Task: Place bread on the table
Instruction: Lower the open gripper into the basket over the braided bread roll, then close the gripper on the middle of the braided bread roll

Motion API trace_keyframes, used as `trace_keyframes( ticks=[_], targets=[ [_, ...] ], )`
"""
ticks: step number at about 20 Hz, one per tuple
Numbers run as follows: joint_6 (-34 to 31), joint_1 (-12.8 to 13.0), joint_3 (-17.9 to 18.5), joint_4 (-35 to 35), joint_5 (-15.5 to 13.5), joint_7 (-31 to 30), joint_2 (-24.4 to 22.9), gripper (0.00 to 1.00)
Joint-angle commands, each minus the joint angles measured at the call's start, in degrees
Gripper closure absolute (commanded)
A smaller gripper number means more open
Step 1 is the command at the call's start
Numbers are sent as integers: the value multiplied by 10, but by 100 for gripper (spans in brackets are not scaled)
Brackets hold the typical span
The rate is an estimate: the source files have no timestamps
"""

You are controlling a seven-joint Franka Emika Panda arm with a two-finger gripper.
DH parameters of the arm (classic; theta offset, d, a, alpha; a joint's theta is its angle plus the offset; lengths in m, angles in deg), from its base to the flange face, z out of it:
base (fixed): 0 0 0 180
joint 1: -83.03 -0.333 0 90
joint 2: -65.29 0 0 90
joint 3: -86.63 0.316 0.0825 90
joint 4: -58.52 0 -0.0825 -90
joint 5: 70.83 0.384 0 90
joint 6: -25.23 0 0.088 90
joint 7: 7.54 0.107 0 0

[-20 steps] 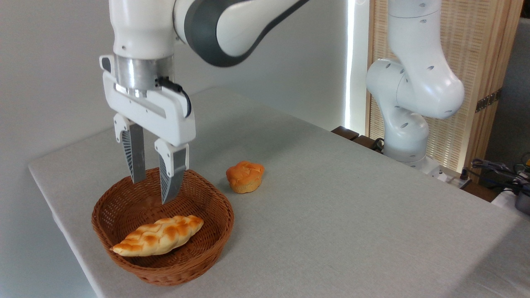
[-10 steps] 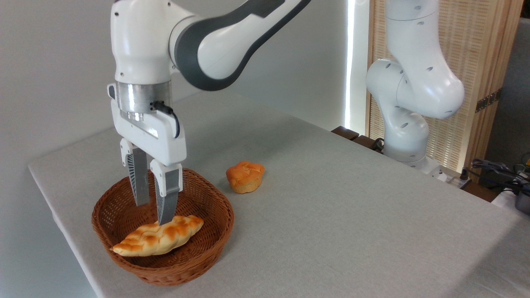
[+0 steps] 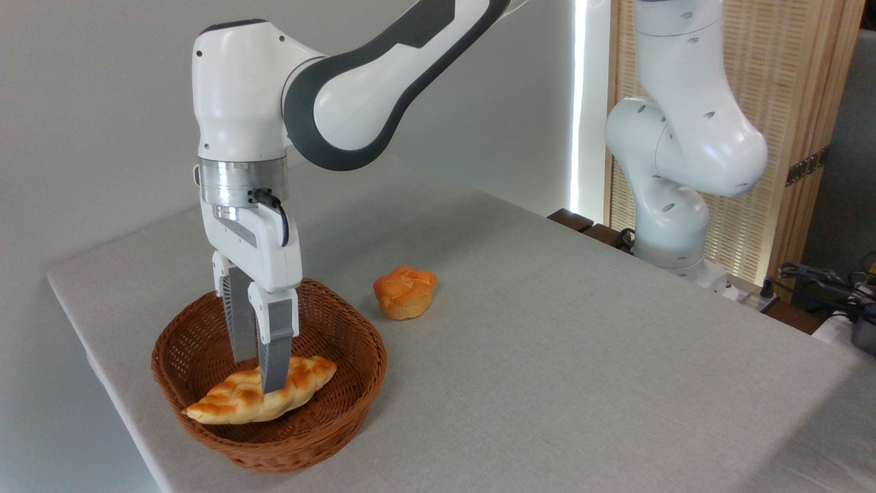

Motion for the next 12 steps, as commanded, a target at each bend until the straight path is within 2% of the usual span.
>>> trace_keyframes(
  ticks=[1,4,8,12],
  targets=[
    [15,-2,-7,-21,29,5,6,0],
    [19,-2,-7,-21,29,5,8,0],
    [56,-5,-7,-33,29,5,8,0],
    [56,-6,-7,-40,29,5,8,36]
  ],
)
